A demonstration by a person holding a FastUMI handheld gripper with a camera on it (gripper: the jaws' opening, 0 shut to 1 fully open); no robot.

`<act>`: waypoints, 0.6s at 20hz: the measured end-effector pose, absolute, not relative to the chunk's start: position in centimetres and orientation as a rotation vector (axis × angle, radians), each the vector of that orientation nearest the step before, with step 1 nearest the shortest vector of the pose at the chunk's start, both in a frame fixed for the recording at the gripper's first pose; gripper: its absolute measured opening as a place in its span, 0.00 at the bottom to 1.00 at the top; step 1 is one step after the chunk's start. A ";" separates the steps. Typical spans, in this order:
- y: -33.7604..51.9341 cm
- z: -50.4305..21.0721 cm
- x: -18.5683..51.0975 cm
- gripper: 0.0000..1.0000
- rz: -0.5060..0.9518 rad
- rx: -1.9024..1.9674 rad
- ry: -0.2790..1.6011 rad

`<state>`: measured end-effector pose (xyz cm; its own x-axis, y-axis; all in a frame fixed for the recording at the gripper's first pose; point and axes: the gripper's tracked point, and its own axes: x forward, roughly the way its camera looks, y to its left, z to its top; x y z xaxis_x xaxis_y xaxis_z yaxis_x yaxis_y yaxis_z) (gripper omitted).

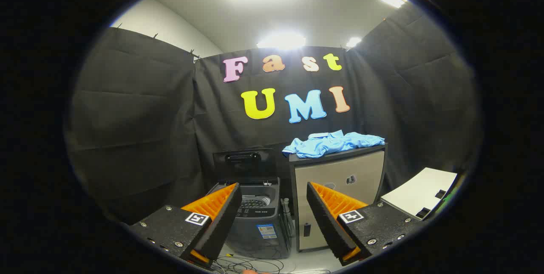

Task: Put the clothes into the washing machine and then close the washing machine lid.

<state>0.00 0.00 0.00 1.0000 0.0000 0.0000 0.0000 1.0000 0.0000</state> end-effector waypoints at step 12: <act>0.1 -0.3 -0.3 0.95 0.005 -0.007 0.011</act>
<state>-0.28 0.08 -0.32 0.9999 0.0053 -0.0108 -0.0054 1.0000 -0.0068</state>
